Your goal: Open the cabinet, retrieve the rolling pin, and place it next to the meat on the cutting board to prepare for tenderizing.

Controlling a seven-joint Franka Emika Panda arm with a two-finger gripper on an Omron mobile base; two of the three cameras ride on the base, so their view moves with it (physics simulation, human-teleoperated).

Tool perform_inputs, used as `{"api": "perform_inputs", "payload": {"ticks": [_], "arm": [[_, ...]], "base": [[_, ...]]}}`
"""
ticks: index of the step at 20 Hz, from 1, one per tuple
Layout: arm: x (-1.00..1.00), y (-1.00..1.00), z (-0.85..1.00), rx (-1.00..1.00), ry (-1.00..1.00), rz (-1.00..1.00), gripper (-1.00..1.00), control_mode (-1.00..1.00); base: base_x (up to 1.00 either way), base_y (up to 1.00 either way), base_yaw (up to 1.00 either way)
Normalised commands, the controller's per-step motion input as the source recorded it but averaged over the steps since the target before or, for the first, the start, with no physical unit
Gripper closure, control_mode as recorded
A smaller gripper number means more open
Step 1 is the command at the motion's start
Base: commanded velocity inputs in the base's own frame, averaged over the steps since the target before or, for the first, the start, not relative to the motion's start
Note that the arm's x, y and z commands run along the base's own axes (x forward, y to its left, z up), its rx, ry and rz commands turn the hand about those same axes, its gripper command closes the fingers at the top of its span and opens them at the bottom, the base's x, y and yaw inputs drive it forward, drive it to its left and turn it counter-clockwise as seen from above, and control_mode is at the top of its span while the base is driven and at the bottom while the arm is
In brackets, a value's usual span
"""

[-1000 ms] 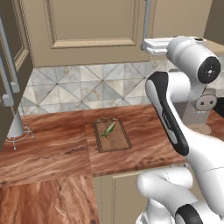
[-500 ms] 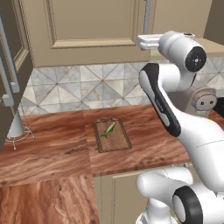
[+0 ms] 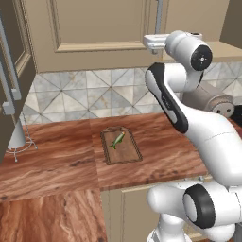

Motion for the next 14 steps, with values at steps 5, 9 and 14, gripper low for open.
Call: {"api": "perform_inputs", "payload": {"ticks": [5,9,14], "arm": [[0.36,0.00,0.00,0.00,0.00,0.00,-1.00,-1.00],[0.34,0.00,0.00,0.00,0.00,0.00,-1.00,-1.00],[0.33,0.00,0.00,0.00,0.00,0.00,-1.00,-1.00]], "base": [[0.00,0.00,0.00],[0.00,0.00,0.00],[0.00,0.00,0.00]]}}
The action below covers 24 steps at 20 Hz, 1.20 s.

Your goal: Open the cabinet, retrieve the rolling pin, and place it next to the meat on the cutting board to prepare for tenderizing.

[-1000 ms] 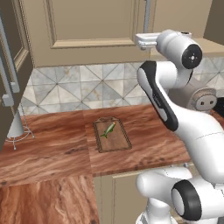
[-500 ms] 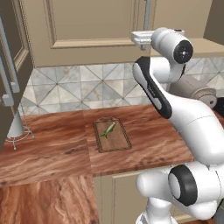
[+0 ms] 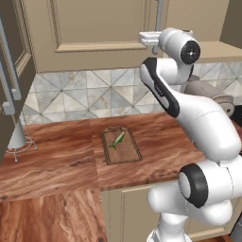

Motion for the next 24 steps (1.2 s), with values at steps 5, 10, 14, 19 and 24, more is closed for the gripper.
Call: {"api": "perform_inputs", "payload": {"ticks": [5,10,14,19,24], "arm": [[0.33,0.00,0.00,0.00,0.00,0.00,-1.00,-1.00],[0.34,0.00,-0.04,0.00,0.02,0.00,1.00,-1.00],[0.37,0.01,-0.04,0.00,0.05,0.00,1.00,-1.00],[0.05,0.00,-0.07,0.00,0.06,0.00,1.00,-1.00],[0.25,-0.01,-0.13,0.00,0.01,0.03,1.00,-1.00]], "base": [[0.00,0.00,0.00],[0.00,0.00,0.00],[0.00,0.00,0.00],[0.00,0.00,0.00],[0.00,0.00,0.00]]}}
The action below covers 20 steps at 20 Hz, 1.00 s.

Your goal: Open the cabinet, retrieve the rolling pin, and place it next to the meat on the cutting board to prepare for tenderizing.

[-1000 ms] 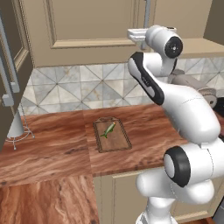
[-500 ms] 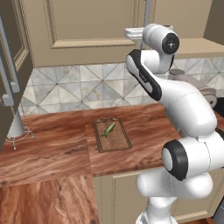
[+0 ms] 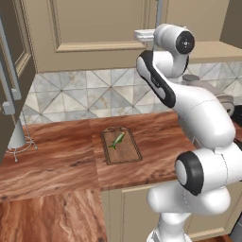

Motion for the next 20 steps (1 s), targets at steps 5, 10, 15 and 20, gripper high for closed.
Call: {"api": "perform_inputs", "payload": {"ticks": [5,10,15,20], "arm": [[0.29,-0.13,-0.11,0.00,0.00,0.05,1.00,-1.00],[0.21,-0.27,-0.11,0.04,0.00,0.04,1.00,-1.00],[0.16,-0.37,-0.13,0.07,0.00,0.05,1.00,-1.00],[0.11,-0.40,-0.11,0.09,-0.01,0.06,1.00,-1.00]], "base": [[0.00,0.00,0.00],[0.00,0.00,0.00],[0.00,0.00,0.00],[0.00,0.00,0.00]]}}
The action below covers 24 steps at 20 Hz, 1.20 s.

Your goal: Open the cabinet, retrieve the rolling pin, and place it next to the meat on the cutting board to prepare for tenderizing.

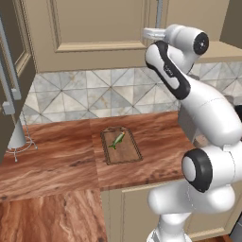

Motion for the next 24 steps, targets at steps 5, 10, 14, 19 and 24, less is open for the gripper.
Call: {"api": "perform_inputs", "payload": {"ticks": [5,10,14,19,24], "arm": [[0.13,-0.36,-0.11,0.09,0.00,0.06,1.00,-1.00],[0.25,-0.01,-0.14,0.01,0.00,0.01,1.00,-1.00],[0.05,0.22,-0.22,0.00,0.00,0.05,1.00,-1.00],[0.06,0.21,-0.20,0.00,0.00,0.06,1.00,-1.00],[0.02,0.08,-0.07,0.00,0.02,0.02,1.00,-1.00]], "base": [[0.00,0.00,0.00],[0.00,0.00,0.00],[0.00,0.00,0.00],[0.00,0.00,0.00],[0.00,0.00,0.00]]}}
